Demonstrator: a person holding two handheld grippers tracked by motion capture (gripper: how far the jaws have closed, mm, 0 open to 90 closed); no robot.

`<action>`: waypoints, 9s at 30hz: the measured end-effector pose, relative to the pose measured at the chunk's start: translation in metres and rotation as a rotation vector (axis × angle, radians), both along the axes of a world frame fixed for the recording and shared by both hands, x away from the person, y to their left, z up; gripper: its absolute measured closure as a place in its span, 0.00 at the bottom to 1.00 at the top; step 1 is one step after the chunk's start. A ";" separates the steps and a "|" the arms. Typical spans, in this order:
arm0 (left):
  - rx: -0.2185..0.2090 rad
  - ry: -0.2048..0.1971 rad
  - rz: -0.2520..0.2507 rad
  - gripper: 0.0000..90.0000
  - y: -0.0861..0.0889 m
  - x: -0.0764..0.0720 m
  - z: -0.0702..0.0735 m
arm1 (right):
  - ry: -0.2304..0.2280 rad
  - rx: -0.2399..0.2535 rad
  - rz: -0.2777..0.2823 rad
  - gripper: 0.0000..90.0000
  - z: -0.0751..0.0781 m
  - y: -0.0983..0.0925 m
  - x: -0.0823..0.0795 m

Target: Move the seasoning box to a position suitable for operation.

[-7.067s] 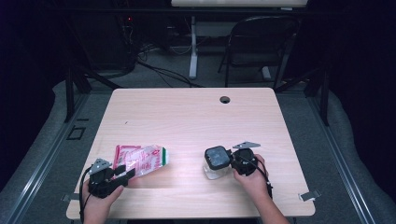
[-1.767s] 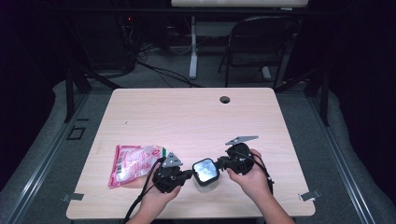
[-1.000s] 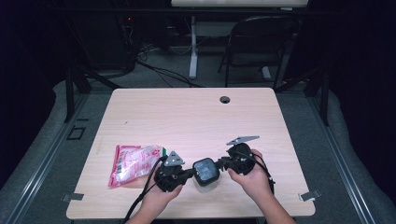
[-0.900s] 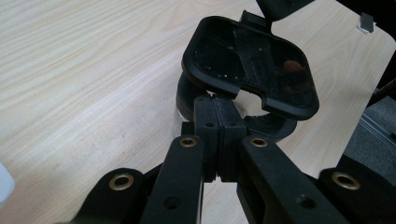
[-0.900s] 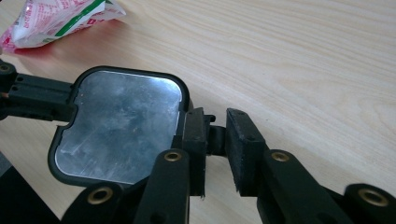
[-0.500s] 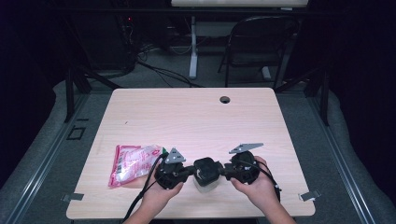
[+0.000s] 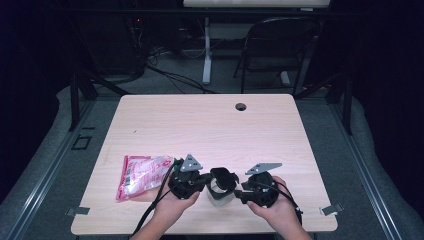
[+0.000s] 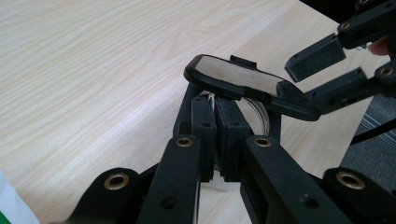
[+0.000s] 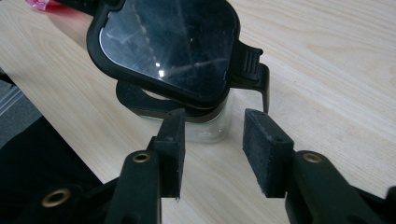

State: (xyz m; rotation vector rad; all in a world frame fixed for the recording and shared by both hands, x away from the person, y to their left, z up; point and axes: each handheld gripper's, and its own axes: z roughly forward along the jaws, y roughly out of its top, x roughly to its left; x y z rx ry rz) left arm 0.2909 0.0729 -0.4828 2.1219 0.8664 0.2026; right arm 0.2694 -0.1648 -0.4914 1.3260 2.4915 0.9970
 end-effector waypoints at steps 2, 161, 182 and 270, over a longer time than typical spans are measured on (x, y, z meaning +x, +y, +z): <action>0.003 0.000 -0.003 0.96 0.000 0.001 0.001 | 0.001 -0.015 0.005 0.63 -0.001 0.002 0.000; 0.040 -0.016 0.261 0.56 0.136 -0.007 -0.031 | 0.006 -0.007 0.212 0.72 0.003 -0.009 0.021; 0.147 -0.072 0.295 0.27 0.123 -0.007 -0.057 | 0.014 0.038 0.205 0.68 -0.002 -0.012 0.019; 0.092 -0.041 0.427 1.00 0.171 0.016 -0.074 | 0.012 0.090 0.158 0.67 -0.002 -0.018 0.021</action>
